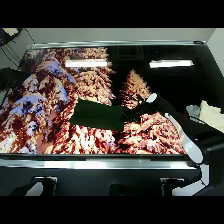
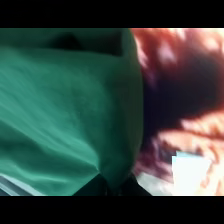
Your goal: Fold the shirts.
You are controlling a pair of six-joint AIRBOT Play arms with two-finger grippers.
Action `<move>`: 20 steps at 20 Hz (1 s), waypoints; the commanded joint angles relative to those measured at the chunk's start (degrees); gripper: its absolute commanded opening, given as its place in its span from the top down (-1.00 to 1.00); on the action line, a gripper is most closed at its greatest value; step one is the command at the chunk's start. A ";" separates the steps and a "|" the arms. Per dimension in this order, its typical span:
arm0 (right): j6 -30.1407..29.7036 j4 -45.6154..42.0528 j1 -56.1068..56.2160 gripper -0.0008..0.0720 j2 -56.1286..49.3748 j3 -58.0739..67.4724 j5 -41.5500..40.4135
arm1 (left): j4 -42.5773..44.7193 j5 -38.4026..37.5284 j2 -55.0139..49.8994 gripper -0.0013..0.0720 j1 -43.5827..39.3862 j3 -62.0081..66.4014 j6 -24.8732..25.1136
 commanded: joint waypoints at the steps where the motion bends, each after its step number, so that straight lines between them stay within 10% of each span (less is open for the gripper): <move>1: -3.48 5.14 -0.70 0.86 0.66 1.57 -2.58 | 0.04 0.04 0.02 0.89 -0.85 -0.04 0.24; 9: 4.15 -13.07 -21.90 0.86 19.91 17.00 15.74 | 0.87 0.07 -0.33 0.89 -0.85 -0.17 1.75; 20: 10.32 -15.74 -56.37 0.86 33.20 20.70 20.02 | 0.85 0.04 -0.31 0.89 -0.85 -0.17 3.04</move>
